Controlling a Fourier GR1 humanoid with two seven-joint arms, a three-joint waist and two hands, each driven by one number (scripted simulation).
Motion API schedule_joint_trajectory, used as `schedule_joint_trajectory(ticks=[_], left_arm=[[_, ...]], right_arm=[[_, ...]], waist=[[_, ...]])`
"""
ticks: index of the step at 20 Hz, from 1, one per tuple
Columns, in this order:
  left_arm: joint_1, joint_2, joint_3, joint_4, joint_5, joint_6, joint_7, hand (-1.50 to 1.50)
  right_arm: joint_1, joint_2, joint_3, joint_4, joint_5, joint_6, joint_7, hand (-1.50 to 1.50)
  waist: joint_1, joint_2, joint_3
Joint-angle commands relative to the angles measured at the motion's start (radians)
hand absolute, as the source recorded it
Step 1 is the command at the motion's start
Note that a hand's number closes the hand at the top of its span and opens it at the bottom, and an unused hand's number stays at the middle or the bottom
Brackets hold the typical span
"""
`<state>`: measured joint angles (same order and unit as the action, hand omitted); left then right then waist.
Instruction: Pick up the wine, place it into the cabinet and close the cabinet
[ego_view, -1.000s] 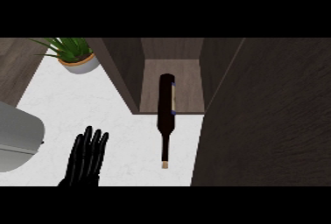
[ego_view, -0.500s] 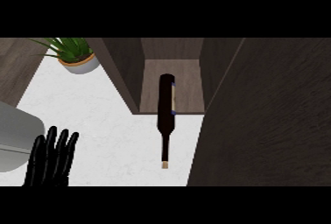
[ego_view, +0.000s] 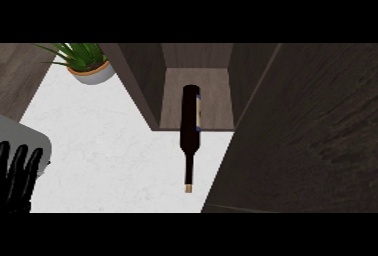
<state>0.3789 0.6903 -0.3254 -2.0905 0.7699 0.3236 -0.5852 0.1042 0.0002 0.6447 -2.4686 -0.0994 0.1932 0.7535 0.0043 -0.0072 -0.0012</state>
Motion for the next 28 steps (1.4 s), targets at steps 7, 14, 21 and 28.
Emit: schedule_joint_trajectory(ticks=[7, 14, 21, 28], left_arm=[[0.036, 0.067, 0.198, 0.043, 0.116, -0.148, 0.052, -1.5], [0.07, 0.09, 0.241, 0.046, 0.141, -0.229, 0.064, -1.5], [-0.013, 0.038, 0.214, 0.09, 0.143, -0.223, 0.092, -1.5], [-0.048, 0.048, 0.251, 0.101, 0.18, -0.254, 0.146, -1.5]], right_arm=[[-0.08, -0.002, 0.325, -0.044, 0.173, -0.217, 0.013, 1.5], [-0.171, -0.005, 0.328, 0.029, 0.218, -0.316, -0.049, 1.5], [-0.38, -0.005, 0.388, 0.114, 0.324, -0.531, -0.018, 1.5], [-0.608, -0.009, 0.305, 0.286, 0.209, -0.623, -0.011, 1.5]], waist=[[0.0, -0.002, -0.002], [0.015, -0.005, -0.003], [-0.008, -0.001, -0.003], [0.022, 0.007, -0.003]])
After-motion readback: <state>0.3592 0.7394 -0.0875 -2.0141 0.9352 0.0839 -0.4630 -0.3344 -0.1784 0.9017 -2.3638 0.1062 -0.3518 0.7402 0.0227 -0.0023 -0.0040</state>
